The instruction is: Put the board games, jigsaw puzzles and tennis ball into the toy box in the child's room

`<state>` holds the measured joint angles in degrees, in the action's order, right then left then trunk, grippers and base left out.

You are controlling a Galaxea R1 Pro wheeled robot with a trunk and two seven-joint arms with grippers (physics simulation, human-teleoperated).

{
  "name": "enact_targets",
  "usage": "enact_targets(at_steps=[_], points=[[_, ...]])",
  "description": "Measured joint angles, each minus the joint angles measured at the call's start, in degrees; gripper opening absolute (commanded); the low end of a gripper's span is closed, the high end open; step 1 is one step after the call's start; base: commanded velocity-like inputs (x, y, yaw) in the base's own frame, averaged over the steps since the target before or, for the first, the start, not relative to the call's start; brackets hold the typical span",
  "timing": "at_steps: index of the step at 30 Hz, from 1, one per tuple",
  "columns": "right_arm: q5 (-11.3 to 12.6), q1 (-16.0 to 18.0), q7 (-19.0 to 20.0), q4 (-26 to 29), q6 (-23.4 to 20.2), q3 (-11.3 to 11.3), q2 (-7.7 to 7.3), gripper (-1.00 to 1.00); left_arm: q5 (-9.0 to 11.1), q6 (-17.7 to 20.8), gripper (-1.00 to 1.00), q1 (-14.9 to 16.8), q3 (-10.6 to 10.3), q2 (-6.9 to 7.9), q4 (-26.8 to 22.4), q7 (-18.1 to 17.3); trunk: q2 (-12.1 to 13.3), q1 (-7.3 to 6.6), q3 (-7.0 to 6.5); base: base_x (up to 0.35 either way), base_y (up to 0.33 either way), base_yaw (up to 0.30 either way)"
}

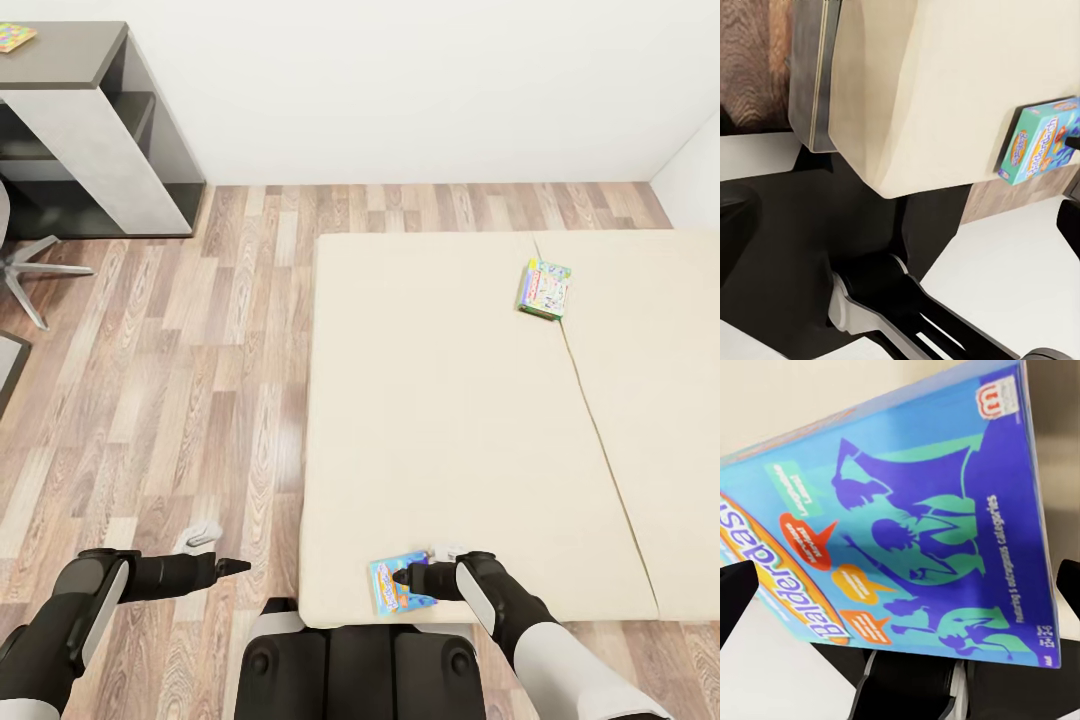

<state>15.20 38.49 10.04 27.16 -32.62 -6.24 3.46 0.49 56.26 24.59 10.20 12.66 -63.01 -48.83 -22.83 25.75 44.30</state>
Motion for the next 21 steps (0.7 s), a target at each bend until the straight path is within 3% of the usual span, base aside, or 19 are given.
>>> enact_targets(at_steps=[21], points=[[0.0, 0.0, 0.0, 0.0, 0.0, 0.0, 0.00, 1.00, 0.0, 0.0, 1.00, 0.0, 0.0, 0.00, 0.0, 0.0, 0.0, 0.00, 0.00, 0.000, 0.013, 0.000]])
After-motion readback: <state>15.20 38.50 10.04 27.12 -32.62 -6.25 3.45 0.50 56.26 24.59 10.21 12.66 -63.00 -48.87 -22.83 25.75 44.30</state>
